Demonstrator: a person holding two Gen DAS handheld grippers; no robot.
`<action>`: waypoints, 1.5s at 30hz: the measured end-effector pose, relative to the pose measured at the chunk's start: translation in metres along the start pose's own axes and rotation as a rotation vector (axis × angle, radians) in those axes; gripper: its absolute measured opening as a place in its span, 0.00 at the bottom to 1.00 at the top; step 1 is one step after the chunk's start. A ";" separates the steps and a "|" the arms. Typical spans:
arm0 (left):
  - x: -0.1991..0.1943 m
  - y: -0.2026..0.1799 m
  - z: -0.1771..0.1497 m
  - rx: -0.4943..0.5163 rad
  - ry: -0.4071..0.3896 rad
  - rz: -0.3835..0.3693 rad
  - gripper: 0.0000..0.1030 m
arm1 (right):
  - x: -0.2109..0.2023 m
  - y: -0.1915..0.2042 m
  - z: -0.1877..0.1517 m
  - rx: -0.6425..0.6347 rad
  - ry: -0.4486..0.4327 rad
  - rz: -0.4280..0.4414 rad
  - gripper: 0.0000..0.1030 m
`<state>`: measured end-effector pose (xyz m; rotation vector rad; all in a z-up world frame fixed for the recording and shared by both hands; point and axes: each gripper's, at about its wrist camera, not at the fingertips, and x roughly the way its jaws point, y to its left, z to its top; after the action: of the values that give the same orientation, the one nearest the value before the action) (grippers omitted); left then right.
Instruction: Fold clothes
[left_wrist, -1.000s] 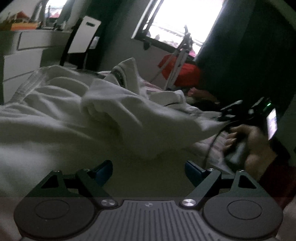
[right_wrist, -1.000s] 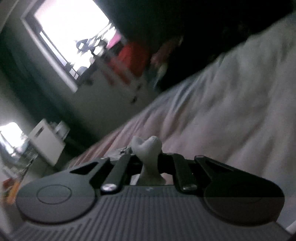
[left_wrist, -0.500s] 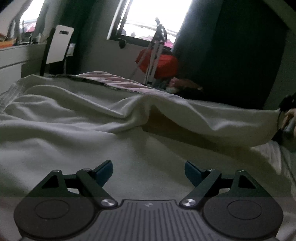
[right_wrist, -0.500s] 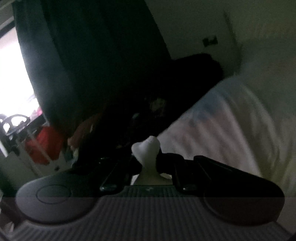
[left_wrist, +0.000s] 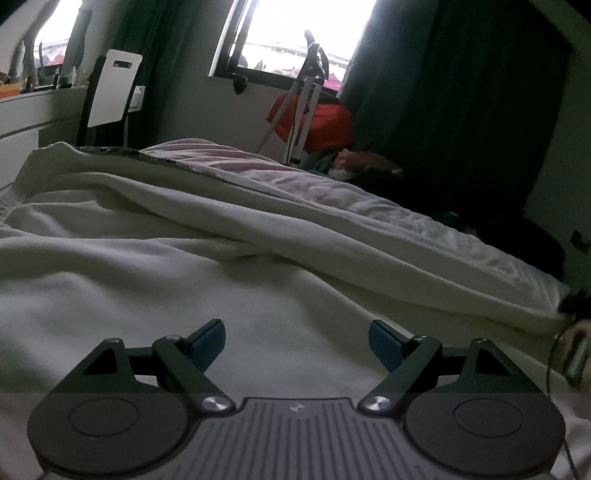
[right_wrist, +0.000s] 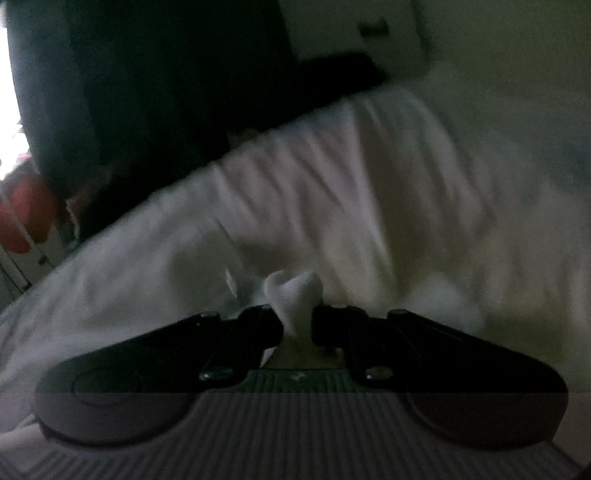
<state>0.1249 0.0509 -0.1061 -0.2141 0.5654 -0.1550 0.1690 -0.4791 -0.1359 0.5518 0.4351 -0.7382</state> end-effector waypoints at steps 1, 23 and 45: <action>0.000 -0.001 -0.001 0.006 -0.002 0.001 0.84 | 0.002 -0.005 -0.007 0.027 0.010 0.004 0.11; -0.015 -0.027 -0.005 0.123 -0.056 0.037 0.85 | -0.012 -0.040 0.014 -0.017 -0.052 0.164 0.83; -0.108 -0.031 0.017 0.205 -0.185 0.084 0.86 | -0.280 0.004 -0.021 -0.407 -0.070 0.542 0.83</action>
<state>0.0418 0.0451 -0.0293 -0.0052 0.3704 -0.1089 -0.0177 -0.3221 0.0031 0.2374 0.3356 -0.1384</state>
